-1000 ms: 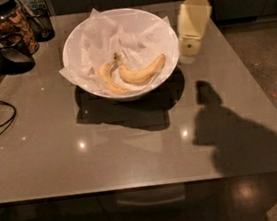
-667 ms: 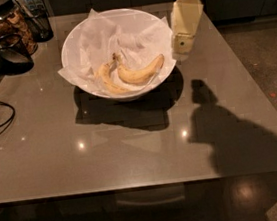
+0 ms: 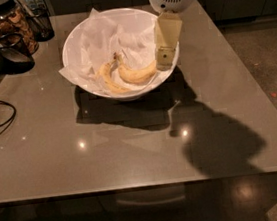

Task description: Pick banana from white bowl

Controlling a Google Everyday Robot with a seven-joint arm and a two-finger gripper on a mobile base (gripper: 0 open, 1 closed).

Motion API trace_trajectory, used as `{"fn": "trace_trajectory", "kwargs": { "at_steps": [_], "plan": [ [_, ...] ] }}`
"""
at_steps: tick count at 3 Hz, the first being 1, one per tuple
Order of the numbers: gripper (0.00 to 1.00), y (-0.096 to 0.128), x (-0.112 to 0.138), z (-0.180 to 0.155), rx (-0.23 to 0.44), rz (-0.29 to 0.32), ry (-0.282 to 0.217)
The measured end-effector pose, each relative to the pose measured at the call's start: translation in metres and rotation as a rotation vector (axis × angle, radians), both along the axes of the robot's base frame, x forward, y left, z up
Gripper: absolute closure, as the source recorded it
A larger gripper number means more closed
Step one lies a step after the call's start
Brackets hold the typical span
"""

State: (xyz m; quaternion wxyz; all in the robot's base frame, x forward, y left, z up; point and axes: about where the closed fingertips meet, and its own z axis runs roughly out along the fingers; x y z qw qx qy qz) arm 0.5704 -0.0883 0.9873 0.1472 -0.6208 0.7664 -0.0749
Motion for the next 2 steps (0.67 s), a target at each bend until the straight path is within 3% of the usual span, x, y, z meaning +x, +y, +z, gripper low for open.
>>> {"fn": "trace_trajectory", "kwargs": {
  "at_steps": [2],
  "plan": [
    [0.08, 0.0200, 0.0094, -0.0149, -0.045, 0.046, 0.018]
  ]
}}
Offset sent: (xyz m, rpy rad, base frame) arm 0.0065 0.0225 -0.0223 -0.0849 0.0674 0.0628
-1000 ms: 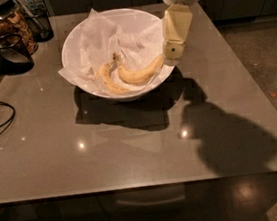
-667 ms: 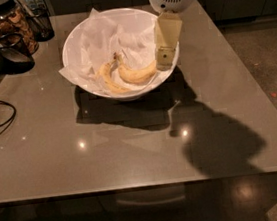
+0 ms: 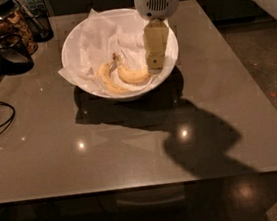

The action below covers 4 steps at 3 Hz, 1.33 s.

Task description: Pick banana from white bowl

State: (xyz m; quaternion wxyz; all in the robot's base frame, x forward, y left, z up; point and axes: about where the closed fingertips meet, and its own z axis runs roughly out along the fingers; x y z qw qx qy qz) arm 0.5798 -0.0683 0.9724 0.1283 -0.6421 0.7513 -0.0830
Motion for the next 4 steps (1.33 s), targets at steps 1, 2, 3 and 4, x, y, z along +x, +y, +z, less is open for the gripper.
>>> {"fn": "trace_trajectory", "kwargs": {
  "at_steps": [1, 2, 3, 4],
  "plan": [
    [0.17, 0.005, 0.006, -0.002, -0.005, 0.016, 0.007],
    [0.21, 0.008, 0.013, -0.003, -0.001, 0.023, 0.013],
    [0.25, 0.014, 0.022, -0.009, 0.006, 0.044, 0.038],
    [0.28, 0.023, 0.031, -0.019, 0.012, 0.075, 0.066]
  ]
}}
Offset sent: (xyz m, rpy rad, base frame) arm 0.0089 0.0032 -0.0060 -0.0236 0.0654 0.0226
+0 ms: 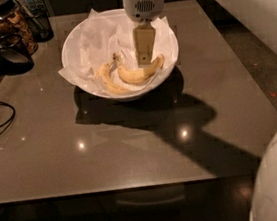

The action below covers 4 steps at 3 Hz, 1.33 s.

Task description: Pick banana from white bowl

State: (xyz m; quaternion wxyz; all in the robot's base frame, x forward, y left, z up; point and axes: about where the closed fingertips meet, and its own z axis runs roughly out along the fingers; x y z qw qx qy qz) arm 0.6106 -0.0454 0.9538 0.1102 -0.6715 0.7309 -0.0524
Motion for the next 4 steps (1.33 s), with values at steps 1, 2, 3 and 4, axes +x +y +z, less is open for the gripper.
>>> {"fn": "trace_trajectory", "kwargs": {
  "at_steps": [1, 2, 3, 4],
  "plan": [
    [0.28, 0.010, 0.007, -0.013, 0.001, 0.031, 0.032],
    [0.36, 0.017, 0.012, -0.027, 0.003, 0.049, 0.067],
    [0.46, 0.022, 0.016, -0.041, 0.010, 0.056, 0.103],
    [0.46, 0.026, 0.020, -0.052, 0.016, 0.058, 0.130]
  ]
}}
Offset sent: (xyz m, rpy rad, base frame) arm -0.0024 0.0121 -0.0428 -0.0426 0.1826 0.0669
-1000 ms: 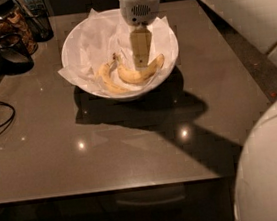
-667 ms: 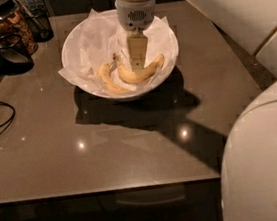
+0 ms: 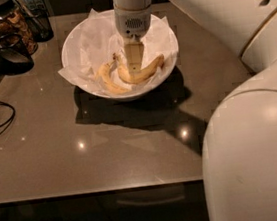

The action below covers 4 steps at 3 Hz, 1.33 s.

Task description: Pick banana from white bowl

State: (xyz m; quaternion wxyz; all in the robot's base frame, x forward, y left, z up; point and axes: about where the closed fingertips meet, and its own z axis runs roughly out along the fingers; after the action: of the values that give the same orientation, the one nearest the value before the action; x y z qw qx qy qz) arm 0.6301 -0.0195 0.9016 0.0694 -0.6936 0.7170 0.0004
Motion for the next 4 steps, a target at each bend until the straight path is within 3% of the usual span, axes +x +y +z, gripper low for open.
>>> {"fn": "trace_trajectory", "kwargs": {
  "at_steps": [4],
  "plan": [
    [0.43, 0.007, 0.004, -0.041, -0.007, -0.003, 0.093]
  ]
}}
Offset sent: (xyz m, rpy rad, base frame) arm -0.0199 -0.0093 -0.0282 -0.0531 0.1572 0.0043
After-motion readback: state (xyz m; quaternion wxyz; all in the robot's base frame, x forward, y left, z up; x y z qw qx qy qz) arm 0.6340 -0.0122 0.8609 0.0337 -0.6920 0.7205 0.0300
